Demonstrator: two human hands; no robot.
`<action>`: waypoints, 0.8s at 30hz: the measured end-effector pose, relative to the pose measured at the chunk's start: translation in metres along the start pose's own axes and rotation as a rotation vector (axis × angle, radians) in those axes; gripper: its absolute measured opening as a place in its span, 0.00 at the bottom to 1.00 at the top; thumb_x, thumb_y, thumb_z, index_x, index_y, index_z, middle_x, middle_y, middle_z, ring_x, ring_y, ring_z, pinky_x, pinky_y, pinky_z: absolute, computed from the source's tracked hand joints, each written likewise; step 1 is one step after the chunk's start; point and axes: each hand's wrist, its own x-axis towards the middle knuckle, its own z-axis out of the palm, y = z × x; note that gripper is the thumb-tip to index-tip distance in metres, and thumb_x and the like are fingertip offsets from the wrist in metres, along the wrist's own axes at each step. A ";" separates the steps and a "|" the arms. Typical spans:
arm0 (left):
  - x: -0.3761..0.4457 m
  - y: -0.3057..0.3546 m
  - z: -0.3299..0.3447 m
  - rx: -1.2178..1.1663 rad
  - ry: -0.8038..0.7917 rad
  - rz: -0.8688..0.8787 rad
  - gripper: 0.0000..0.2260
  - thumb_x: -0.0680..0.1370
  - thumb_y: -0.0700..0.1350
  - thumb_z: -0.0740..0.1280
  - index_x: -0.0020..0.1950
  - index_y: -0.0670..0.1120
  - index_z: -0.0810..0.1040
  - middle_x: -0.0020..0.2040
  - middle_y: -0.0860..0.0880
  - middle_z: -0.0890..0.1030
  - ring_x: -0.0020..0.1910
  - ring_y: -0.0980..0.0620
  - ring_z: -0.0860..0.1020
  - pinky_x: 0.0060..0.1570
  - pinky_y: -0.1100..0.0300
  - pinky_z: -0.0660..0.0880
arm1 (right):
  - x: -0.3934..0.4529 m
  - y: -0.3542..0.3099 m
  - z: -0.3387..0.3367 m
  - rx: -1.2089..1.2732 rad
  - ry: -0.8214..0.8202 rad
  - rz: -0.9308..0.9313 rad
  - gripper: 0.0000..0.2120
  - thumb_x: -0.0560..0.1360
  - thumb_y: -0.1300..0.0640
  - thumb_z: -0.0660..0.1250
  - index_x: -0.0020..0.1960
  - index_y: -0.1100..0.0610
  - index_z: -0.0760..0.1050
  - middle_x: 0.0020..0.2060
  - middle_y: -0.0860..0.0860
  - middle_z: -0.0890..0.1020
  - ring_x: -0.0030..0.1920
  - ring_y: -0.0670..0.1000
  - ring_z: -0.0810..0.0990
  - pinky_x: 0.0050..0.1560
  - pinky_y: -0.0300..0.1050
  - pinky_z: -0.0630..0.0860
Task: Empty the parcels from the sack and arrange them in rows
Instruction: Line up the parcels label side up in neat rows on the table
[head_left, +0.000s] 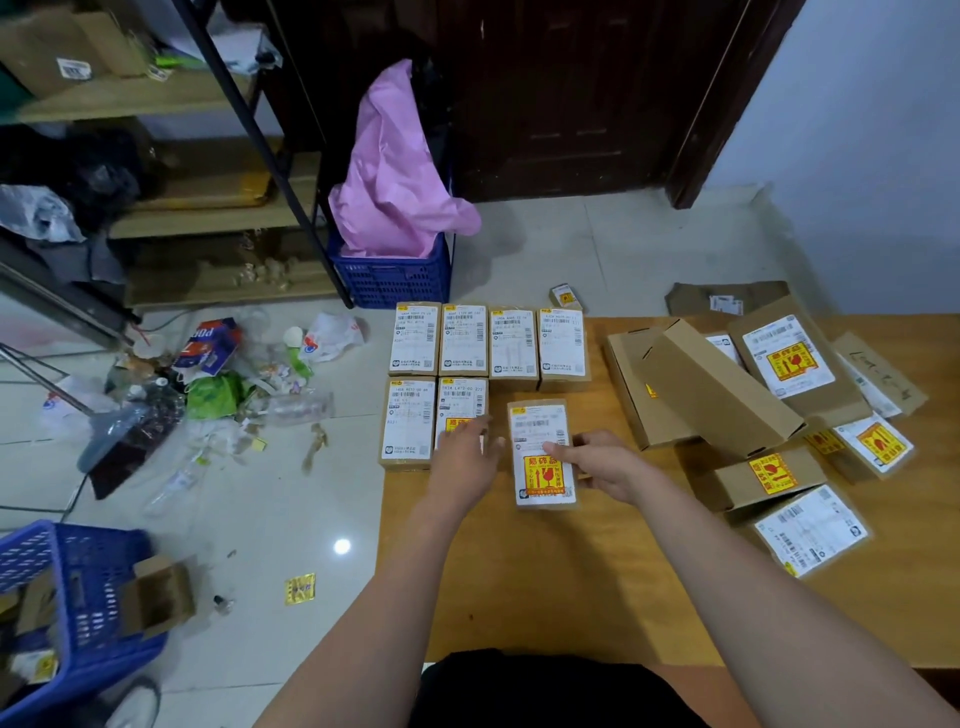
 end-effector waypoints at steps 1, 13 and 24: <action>0.002 -0.004 -0.002 0.152 0.048 0.049 0.19 0.81 0.51 0.62 0.72 0.51 0.70 0.69 0.49 0.73 0.70 0.45 0.67 0.65 0.46 0.69 | 0.005 0.000 0.001 0.010 0.042 0.012 0.17 0.74 0.55 0.74 0.60 0.60 0.77 0.49 0.53 0.86 0.49 0.51 0.85 0.45 0.46 0.79; 0.050 -0.050 -0.028 0.394 0.059 -0.144 0.27 0.81 0.52 0.61 0.79 0.56 0.56 0.80 0.50 0.52 0.78 0.37 0.48 0.72 0.32 0.50 | 0.049 -0.030 0.029 -0.044 0.154 0.120 0.15 0.75 0.56 0.72 0.59 0.61 0.76 0.55 0.56 0.84 0.54 0.56 0.83 0.51 0.51 0.77; 0.061 -0.075 -0.031 0.429 -0.056 -0.153 0.28 0.81 0.51 0.64 0.77 0.63 0.57 0.80 0.53 0.50 0.77 0.39 0.50 0.68 0.30 0.59 | 0.068 -0.036 0.039 -0.094 0.193 0.157 0.19 0.77 0.57 0.71 0.64 0.64 0.72 0.62 0.58 0.80 0.62 0.58 0.79 0.58 0.51 0.75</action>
